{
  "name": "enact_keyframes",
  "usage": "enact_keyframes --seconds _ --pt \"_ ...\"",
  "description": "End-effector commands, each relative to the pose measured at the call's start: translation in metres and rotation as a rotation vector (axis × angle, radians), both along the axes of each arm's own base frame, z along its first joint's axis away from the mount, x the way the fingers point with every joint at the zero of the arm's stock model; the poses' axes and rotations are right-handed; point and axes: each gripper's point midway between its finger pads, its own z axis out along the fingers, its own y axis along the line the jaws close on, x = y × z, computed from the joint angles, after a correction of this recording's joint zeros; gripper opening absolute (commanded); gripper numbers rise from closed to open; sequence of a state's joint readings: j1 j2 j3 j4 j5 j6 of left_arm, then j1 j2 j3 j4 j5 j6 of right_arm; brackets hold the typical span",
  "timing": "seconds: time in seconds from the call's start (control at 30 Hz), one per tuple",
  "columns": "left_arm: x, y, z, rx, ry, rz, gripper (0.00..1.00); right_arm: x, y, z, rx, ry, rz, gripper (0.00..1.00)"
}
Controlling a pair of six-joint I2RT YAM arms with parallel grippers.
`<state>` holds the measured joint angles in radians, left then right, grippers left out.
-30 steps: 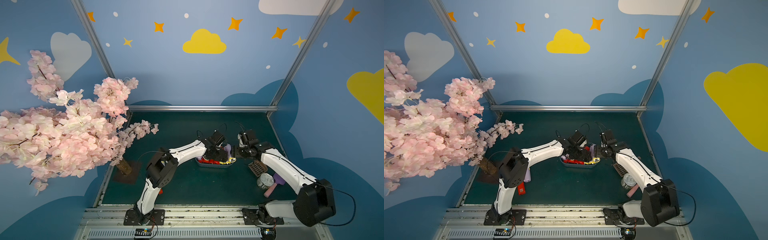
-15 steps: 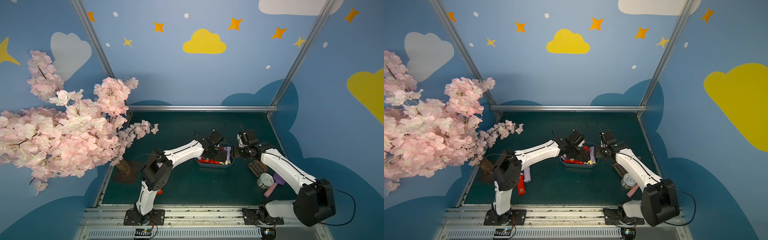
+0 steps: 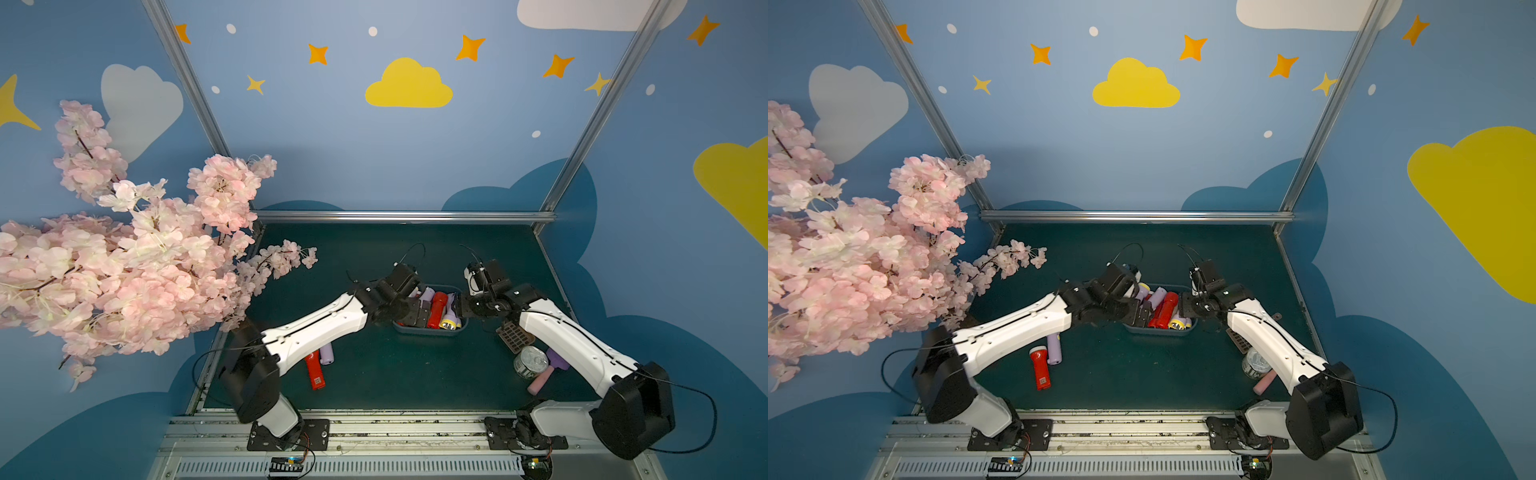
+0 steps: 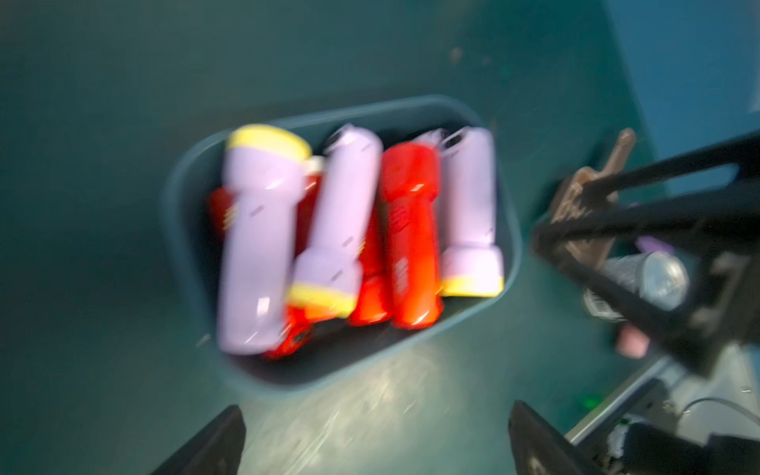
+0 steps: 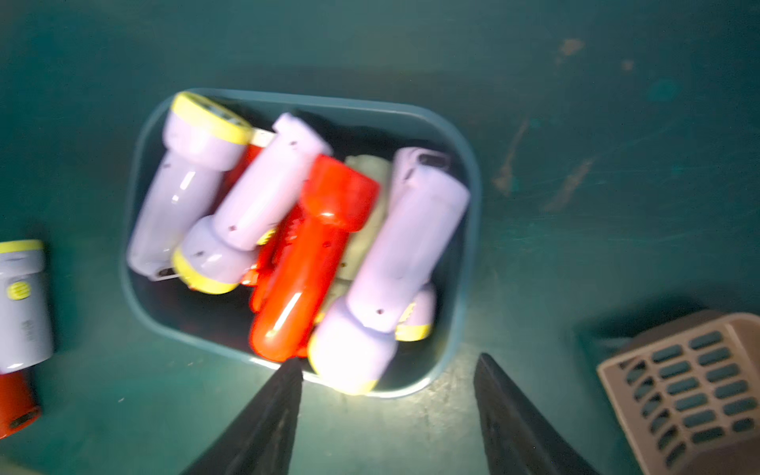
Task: Put the flashlights into the storage boxes
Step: Adjust the flashlight in the storage box, then pick up the flashlight from the center of the board.
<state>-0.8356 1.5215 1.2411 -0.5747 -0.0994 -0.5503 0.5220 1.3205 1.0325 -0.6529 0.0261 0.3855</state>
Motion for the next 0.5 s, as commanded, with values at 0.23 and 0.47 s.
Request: enact_keyframes --seconds 0.23,0.47 --pt "-0.032 0.12 -0.043 0.026 -0.045 0.284 0.99 -0.002 0.096 0.011 0.031 0.016 0.182 0.56" --pt "-0.043 0.157 -0.064 0.072 0.017 0.369 0.99 -0.003 0.171 -0.013 0.088 0.129 0.305 0.51"
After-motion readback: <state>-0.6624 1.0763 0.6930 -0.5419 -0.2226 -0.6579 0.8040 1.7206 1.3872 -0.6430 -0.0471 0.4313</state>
